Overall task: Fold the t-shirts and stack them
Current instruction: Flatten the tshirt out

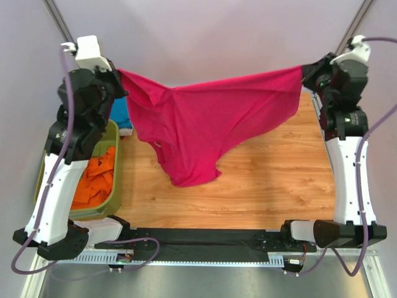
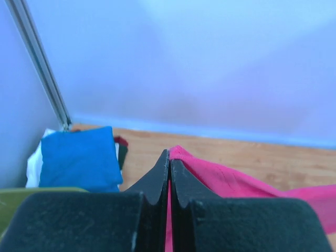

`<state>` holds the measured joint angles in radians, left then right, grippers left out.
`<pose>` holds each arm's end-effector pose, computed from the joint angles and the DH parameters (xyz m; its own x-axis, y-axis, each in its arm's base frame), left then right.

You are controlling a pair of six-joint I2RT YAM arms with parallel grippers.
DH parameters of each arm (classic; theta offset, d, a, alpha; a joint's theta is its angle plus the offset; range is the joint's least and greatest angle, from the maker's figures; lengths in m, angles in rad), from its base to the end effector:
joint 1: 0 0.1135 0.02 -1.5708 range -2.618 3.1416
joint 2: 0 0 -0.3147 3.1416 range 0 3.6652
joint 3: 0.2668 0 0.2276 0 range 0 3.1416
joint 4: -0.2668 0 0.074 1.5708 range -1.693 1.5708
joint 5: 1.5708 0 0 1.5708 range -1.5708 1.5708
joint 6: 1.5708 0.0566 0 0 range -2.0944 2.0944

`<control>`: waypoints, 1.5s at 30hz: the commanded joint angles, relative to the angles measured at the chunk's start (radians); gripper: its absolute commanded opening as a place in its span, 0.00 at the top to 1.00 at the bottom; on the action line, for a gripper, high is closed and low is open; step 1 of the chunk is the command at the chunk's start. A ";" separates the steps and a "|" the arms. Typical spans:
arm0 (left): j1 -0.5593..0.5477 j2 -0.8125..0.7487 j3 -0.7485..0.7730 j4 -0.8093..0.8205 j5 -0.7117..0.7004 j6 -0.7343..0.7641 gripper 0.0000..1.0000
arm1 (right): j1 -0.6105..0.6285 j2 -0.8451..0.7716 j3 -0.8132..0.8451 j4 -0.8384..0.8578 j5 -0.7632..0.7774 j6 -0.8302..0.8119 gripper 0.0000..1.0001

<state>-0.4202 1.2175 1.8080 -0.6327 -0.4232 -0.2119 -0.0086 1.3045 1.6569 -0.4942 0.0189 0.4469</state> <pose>0.1789 -0.0545 0.5755 -0.0371 -0.1935 -0.9804 -0.0107 0.9811 -0.1932 0.2518 -0.0032 0.5307 -0.1156 0.4331 -0.8939 0.0857 0.9009 0.4254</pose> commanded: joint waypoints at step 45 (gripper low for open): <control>0.000 0.143 -0.661 0.111 -0.051 -0.225 1.00 | -0.022 0.460 -0.402 -0.050 -0.148 0.015 0.56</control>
<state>-0.4229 1.3598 1.1137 -0.5781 -0.4656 -0.4252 -0.0277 1.8240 1.2339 -0.5556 -0.1089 0.4866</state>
